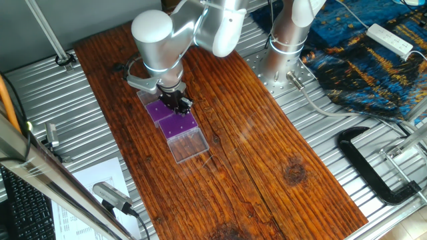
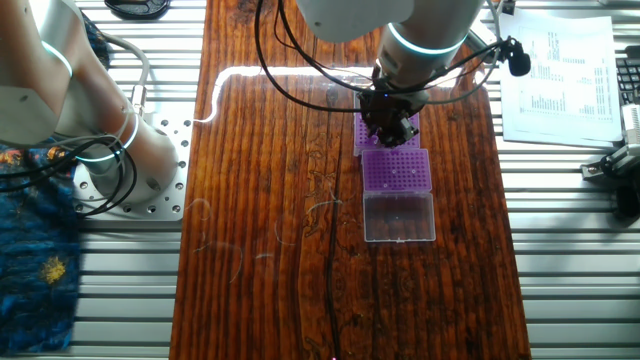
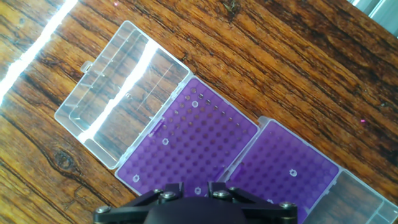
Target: Transfer all small pipette tips from one holder to another
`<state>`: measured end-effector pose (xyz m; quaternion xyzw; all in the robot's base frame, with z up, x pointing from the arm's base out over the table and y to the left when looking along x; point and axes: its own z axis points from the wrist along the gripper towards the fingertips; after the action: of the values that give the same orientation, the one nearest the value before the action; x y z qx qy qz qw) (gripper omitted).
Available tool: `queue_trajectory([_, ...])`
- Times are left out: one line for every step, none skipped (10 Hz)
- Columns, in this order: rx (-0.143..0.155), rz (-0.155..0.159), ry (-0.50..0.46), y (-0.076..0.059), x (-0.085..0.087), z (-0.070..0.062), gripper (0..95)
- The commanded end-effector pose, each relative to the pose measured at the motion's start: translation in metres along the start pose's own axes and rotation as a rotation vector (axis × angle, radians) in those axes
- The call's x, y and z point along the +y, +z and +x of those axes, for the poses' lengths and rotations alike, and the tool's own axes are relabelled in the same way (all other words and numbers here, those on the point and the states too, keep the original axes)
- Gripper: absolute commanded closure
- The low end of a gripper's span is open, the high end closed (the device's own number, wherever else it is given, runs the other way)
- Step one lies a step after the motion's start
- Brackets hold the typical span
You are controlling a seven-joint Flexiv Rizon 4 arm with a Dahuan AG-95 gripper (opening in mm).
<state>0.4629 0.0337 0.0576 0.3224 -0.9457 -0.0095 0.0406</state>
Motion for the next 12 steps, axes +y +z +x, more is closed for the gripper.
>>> queue_trajectory([-0.001, 0.001, -0.003, 0.0003, 0.0002, 0.0003, 76.0])
queue_trajectory([-0.001, 0.003, 0.002, 0.0005, 0.0008, 0.0013, 76.0])
queue_trajectory([0.001, 0.005, 0.007, 0.0006, 0.001, 0.0017, 76.0])
queue_trajectory([0.003, 0.008, 0.01, 0.0007, 0.0011, 0.0018, 76.0])
queue_trajectory([0.001, 0.008, 0.008, 0.0008, 0.0011, 0.0018, 76.0])
queue_trajectory([-0.002, 0.008, 0.008, 0.0008, 0.0011, 0.0018, 76.0])
queue_trajectory([-0.003, 0.009, 0.007, 0.0008, 0.0011, 0.0018, 95.0])
queue_trajectory([-0.004, 0.009, 0.007, 0.001, 0.0011, 0.0018, 95.0])
queue_trajectory([-0.004, 0.009, 0.005, 0.0021, 0.0011, 0.0017, 95.0])
queue_trajectory([-0.005, 0.009, 0.004, 0.0027, 0.0012, 0.0017, 95.0])
queue_trajectory([-0.007, 0.008, 0.004, 0.0029, 0.0012, 0.0016, 95.0])
queue_trajectory([-0.011, 0.004, 0.001, 0.0018, 0.0012, 0.0017, 95.0])
